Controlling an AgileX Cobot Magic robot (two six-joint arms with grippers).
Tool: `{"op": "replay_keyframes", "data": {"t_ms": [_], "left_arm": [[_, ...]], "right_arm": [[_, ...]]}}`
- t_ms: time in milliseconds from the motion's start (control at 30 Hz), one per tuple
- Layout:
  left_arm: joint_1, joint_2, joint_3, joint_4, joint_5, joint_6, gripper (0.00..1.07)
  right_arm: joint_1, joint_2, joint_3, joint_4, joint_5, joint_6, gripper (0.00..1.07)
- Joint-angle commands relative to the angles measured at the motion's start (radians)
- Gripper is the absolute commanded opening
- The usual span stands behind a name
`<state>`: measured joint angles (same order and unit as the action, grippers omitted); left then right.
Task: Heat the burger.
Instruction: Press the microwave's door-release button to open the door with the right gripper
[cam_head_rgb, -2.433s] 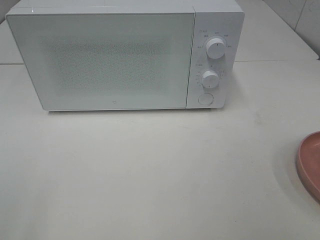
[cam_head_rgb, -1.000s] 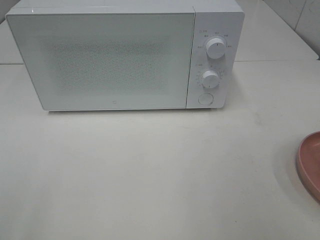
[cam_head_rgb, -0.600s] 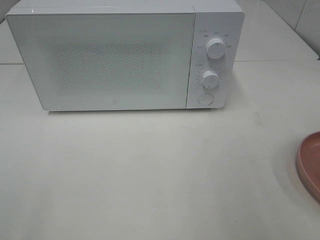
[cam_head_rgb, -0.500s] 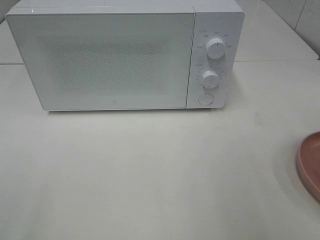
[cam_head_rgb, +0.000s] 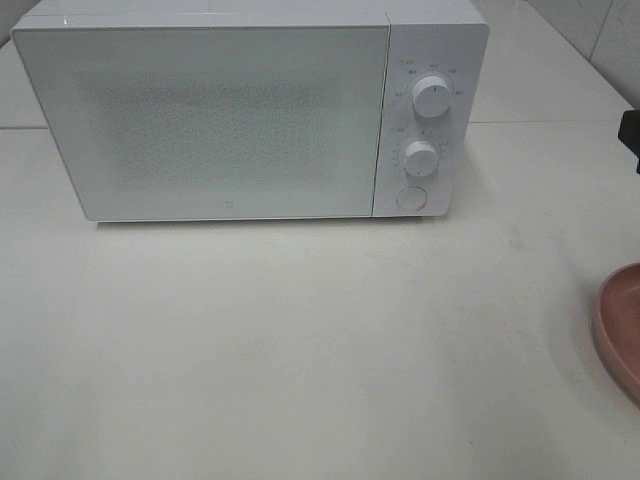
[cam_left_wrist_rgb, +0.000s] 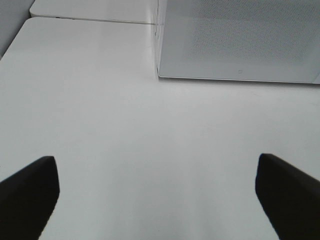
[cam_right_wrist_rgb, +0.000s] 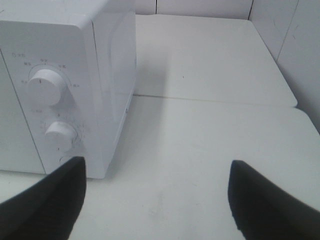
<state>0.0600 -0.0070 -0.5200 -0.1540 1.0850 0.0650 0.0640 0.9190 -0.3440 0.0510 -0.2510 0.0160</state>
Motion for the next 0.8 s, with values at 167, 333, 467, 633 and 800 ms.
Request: {"op": "replay_keyframes", "data": {"t_ms": [167,333,467,633,800], "left_arm": [[0.000,-0.021,0.002,-0.007,-0.013,-0.004,1.00],[0.000,-0.021,0.002,-0.007,-0.013,-0.004,1.00],[0.000,-0.021,0.002,-0.007,-0.013,-0.004,1.00],[0.000,-0.021,0.002,-0.007,-0.013,-0.004,1.00],[0.000,-0.021,0.002,-0.007,-0.013,-0.004,1.00]], "right_arm": [[0.000,0.201,0.022,-0.012,-0.302,0.016,0.76],[0.000,0.292,0.054,-0.002,-0.476,-0.022,0.76],[0.000,0.379,0.110,0.052,-0.673,-0.031,0.76],[0.017,0.430,0.131,0.082,-0.724,-0.031,0.76],[0.134,0.503,0.132,0.208,-0.768,-0.113,0.76]]}}
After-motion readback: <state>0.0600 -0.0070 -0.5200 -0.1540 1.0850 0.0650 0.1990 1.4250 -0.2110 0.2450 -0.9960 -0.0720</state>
